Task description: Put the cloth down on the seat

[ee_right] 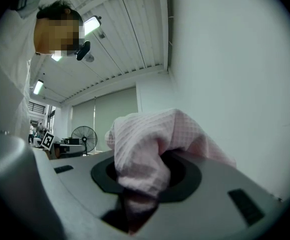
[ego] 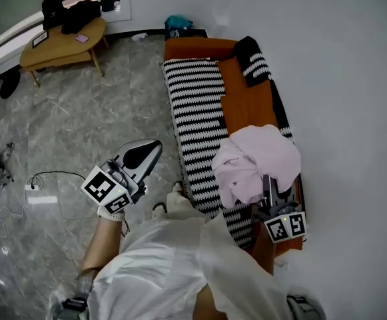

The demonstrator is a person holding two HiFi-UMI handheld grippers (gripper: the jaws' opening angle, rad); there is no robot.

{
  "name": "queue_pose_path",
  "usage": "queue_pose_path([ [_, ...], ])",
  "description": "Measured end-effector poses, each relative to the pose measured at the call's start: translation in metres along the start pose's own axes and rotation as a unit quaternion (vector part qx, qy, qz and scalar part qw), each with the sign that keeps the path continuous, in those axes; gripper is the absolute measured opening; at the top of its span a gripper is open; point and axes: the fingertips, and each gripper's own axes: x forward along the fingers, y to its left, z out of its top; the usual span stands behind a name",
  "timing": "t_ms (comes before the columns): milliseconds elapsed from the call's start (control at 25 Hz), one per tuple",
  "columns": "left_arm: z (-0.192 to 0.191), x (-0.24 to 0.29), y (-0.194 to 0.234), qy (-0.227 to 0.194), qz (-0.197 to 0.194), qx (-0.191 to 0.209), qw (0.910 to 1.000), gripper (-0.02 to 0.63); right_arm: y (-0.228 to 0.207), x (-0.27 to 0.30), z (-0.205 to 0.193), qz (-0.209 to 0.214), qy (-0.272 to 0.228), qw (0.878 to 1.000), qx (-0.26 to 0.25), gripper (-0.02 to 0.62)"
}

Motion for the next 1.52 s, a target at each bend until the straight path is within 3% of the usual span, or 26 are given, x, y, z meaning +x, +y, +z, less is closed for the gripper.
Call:
queue_pose_path([
  [560, 0.055, 0.035, 0.089, -0.018, 0.095, 0.05, 0.9941, 0.015, -0.029, 0.166, 0.005, 0.112, -0.021, 0.993, 0.013, 0.138],
  [920, 0.049, 0.033, 0.16, -0.017, 0.136, 0.035, 0.99, 0.015, -0.028, 0.243, -0.014, 0.121, -0.002, 0.992, 0.023, 0.138],
  [1280, 0.082, 0.063, 0.298, -0.033, 0.112, 0.025, 0.9929, 0.015, -0.019, 0.364, -0.024, 0.079, 0.018, 0.997, 0.018, 0.14],
  [1520, 0.121, 0.084, 0.38, -0.031, 0.075, 0.043, 0.9958, 0.015, -0.009, 0.45, -0.01, 0.05, -0.01, 0.999, 0.019, 0.14],
])
